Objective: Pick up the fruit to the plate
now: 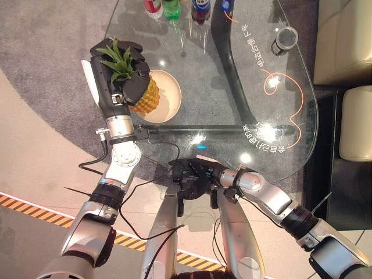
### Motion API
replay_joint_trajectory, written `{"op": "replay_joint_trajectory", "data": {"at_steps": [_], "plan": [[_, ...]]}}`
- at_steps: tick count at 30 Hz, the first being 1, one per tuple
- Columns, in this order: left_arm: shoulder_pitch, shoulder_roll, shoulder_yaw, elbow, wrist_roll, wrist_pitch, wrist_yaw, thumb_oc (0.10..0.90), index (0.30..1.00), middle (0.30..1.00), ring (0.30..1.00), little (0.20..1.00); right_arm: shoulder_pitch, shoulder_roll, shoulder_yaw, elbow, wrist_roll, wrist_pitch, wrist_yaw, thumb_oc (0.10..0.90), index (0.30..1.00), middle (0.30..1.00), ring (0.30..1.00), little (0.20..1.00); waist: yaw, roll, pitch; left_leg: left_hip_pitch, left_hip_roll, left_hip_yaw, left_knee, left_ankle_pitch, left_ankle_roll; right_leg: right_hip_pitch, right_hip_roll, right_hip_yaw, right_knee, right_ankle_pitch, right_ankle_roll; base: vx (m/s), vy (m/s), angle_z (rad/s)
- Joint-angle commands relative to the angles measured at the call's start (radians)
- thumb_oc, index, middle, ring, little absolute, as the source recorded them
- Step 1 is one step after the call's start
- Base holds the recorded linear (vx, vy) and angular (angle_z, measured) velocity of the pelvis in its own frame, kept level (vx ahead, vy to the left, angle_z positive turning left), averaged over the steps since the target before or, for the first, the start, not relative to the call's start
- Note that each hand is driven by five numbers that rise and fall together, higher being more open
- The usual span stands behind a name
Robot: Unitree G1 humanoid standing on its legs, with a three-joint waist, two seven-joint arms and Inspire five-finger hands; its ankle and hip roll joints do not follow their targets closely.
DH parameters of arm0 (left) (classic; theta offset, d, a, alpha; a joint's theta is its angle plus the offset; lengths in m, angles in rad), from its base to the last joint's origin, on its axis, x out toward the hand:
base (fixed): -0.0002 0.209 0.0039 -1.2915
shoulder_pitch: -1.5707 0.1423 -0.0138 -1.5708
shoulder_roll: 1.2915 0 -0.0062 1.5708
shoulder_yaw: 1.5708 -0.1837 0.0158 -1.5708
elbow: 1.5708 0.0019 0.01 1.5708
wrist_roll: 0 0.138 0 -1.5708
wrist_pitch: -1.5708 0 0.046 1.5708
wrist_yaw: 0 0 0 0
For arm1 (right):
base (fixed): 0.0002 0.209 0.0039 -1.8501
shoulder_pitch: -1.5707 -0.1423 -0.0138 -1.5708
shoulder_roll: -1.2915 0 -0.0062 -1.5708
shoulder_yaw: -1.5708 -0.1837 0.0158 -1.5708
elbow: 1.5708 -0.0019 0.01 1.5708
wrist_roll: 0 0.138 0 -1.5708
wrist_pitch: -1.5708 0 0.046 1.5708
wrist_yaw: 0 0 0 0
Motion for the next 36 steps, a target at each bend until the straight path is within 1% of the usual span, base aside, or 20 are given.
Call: {"op": "replay_joint_trajectory", "data": {"at_steps": [1, 10, 11, 13, 17, 18, 19, 21, 22, 25, 30, 36], "plan": [[-0.112, 0.018, 0.057, -0.059, 0.079, -0.173, 0.062, 0.1, 0.3, 0.3, 0.3, 0.2, -0.022, 0.053, 0.0, -0.08, 0.053, -0.048, 0.024, 0.8, 0.9, 0.9, 0.9, 0.9, -0.004, -0.025, -0.029, -0.037, -0.038, 0.043, 0.135, -0.107, 0.019, 0.0, 0.032, 0.063, -0.13, 0.097, 0.043, 0.0, 0.033, -0.02], [-0.167, 0.018, 0.053, -0.008, 0.136, -0.203, 0.118, 0.1, 0.3, 0.3, 0.3, 0.2, -0.038, 0.044, -0.005, -0.073, 0.078, -0.051, 0.022, 0.8, 0.9, 0.9, 0.9, 0.9, -0.011, -0.032, -0.029, -0.093, -0.039, 0.043, 0.147, -0.105, 0.017, -0.064, 0.044, 0.066, -0.117, 0.103, 0.046, 0.0, 0.0, 0.0], [-0.174, 0.018, 0.05, -0.003, 0.14, -0.205, 0.125, 0.1, 0.3, 0.3, 0.3, 0.2, -0.039, 0.043, -0.004, -0.067, 0.082, -0.055, 0.02, 0.8, 0.9, 0.9, 0.9, 0.9, -0.011, -0.031, -0.029, -0.097, -0.037, 0.043, 0.153, -0.112, 0.017, -0.068, 0.044, 0.065, -0.113, 0.097, 0.046, 0.0, 0.0, 0.0], [-0.193, 0.02, 0.042, 0.008, 0.146, -0.205, 0.136, 0.1, 0.3, 0.3, 0.3, 0.2, -0.047, 0.043, -0.001, -0.06, 0.087, -0.059, 0.011, 0.8, 0.9, 0.9, 0.9, 0.9, -0.014, -0.031, -0.029, -0.117, -0.038, 0.042, 0.154, -0.103, 0.015, -0.088, 0.042, 0.064, -0.114, 0.107, 0.047, 0.0, 0.0, 0.0], [-0.2, 0.021, 0.039, 0.018, 0.139, -0.205, 0.124, 0.1, 0.3, 0.3, 0.3, 0.2, -0.047, 0.044, -0.002, -0.061, 0.088, -0.056, 0.002, 0.8, 0.9, 0.9, 0.9, 0.9, -0.015, -0.03, -0.029, -0.129, -0.039, 0.04, 0.164, -0.111, 0.014, -0.101, 0.046, 0.063, -0.104, 0.1, 0.048, 0.0, 0.008, -0.03], [-0.216, 0.025, 0.033, 0.026, 0.137, -0.199, 0.128, 0.1, 0.3, 0.3, 0.3, 0.2, -0.053, 0.042, -0.002, -0.055, 0.09, -0.055, -0.006, 0.8, 0.9, 0.9, 0.9, 0.9, -0.02, -0.032, -0.029, -0.151, -0.037, 0.043, 0.164, -0.1, 0.013, -0.122, 0.046, 0.062, -0.106, 0.111, 0.048, -0.01, 0.037, -0.04], [-0.227, 0.027, 0.03, 0.039, 0.139, -0.205, 0.139, 0.1, 0.3, 0.3, 0.3, 0.2, -0.057, 0.04, -0.006, -0.053, 0.087, -0.052, -0.009, 0.8, 0.9, 0.9, 0.9, 0.9, -0.021, -0.033, -0.029, -0.17, -0.035, 0.045, 0.174, -0.107, 0.012, -0.14, 0.048, 0.062, -0.097, 0.105, 0.048, -0.03, 0.044, -0.05], [-0.238, 0.031, 0.03, 0.047, 0.155, -0.21, 0.164, 0.1, 0.3, 0.3, 0.3, 0.2, -0.058, 0.032, -0.01, -0.054, 0.085, -0.055, -0.015, 0.8, 0.9, 0.9, 0.9, 0.9, -0.025, -0.035, -0.029, -0.199, -0.036, 0.046, 0.174, -0.098, 0.012, -0.167, 0.048, 0.062, -0.101, 0.115, 0.049, -0.01, 0.03, -0.09], [-0.236, 0.031, 0.028, 0.048, 0.158, -0.212, 0.168, 0.1, 0.3, 0.3, 0.3, 0.2, -0.055, 0.031, -0.01, -0.055, 0.085, -0.056, -0.016, 0.8, 0.9, 0.9, 0.9, 0.9, -0.024, -0.035, -0.029, -0.198, -0.035, 0.046, 0.18, -0.106, 0.012, -0.167, 0.049, 0.061, -0.095, 0.108, 0.049, 0.01, 0.02, -0.13], [-0.239, 0.031, 0.028, 0.047, 0.193, -0.211, 0.197, 0.1, 0.3, 0.3, 0.3, 0.2, -0.051, 0.024, -0.014, -0.06, 0.091, -0.067, -0.021, 0.8, 0.9, 0.9, 0.9, 0.9, -0.027, -0.037, -0.029, -0.216, -0.036, 0.044, 0.184, -0.107, 0.011, -0.186, 0.054, 0.064, -0.09, 0.109, 0.049, 0.0, 0.013, -0.07], [-0.26, 0.037, 0.012, 0.047, 0.244, -0.201, 0.214, 0.1, 0.3, 0.3, 0.3, 0.2, -0.059, 0.018, -0.01, -0.064, 0.094, -0.073, -0.02, 0.8, 0.9, 0.9, 0.9, 0.9, -0.031, -0.037, -0.029, -0.243, -0.038, 0.044, 0.2, -0.111, 0.01, -0.209, 0.058, 0.069, -0.078, 0.11, 0.049, 0.0, 0.004, -0.01], [-0.285, 0.048, 0.001, 0.073, 0.207, -0.184, 0.224, 0.1, 0.3, 0.3, 0.3, 0.2, -0.073, 0.012, -0.013, -0.062, 0.103, -0.076, -0.026, 0.8, 0.9, 0.9, 0.9, 0.9, -0.032, -0.039, -0.029, -0.276, -0.039, 0.043, 0.22, -0.108, 0.008, -0.234, 0.059, 0.068, -0.062, 0.112, 0.048, 0.0, 0.0, 0.0]]}}
